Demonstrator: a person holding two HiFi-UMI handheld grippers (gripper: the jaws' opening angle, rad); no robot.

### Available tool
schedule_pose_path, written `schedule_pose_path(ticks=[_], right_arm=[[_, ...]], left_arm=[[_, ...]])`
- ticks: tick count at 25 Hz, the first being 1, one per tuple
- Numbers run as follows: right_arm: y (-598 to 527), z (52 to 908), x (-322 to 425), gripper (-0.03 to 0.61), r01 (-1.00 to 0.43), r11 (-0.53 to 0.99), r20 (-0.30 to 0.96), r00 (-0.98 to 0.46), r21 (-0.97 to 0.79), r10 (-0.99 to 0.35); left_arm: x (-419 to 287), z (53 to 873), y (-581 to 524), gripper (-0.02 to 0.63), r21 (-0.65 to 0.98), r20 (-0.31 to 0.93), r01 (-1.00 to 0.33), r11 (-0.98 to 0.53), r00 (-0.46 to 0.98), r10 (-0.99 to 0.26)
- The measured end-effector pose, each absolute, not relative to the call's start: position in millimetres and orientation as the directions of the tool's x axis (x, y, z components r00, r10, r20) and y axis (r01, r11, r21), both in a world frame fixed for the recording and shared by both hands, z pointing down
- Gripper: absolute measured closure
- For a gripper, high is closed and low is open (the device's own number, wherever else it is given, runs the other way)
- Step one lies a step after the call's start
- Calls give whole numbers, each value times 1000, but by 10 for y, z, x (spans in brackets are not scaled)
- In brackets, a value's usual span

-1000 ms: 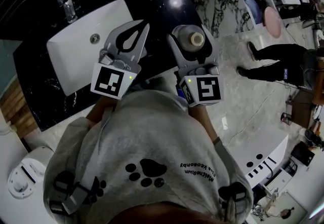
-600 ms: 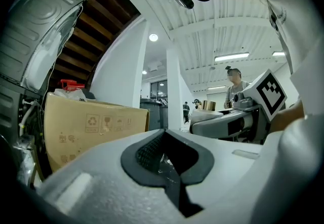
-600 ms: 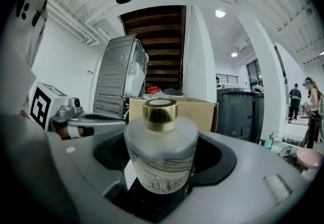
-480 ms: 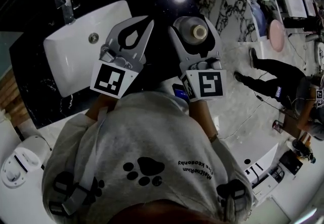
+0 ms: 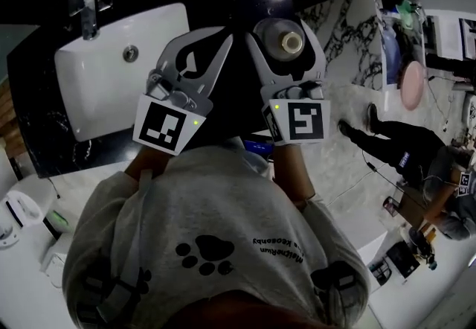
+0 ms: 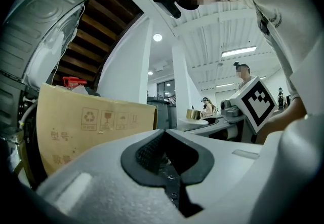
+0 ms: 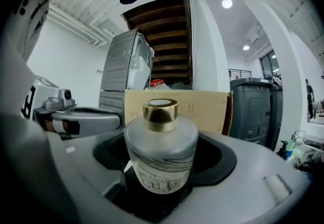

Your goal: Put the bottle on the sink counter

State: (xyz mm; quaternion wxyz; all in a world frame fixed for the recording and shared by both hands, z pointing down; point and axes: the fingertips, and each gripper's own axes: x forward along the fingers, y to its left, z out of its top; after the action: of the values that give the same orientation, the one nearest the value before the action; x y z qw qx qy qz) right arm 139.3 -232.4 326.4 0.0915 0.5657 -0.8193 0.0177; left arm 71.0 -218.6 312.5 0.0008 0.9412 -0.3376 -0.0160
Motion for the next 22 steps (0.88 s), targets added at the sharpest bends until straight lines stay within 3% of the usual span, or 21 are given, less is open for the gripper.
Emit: schedule_pose_path(ticks=[22], right_arm=[[-3483, 4014, 1648, 242, -891, 443, 215, -416, 98, -884]], left_arm=[[1047, 3778, -2848, 614, 0, 33, -700, -714, 714, -700]])
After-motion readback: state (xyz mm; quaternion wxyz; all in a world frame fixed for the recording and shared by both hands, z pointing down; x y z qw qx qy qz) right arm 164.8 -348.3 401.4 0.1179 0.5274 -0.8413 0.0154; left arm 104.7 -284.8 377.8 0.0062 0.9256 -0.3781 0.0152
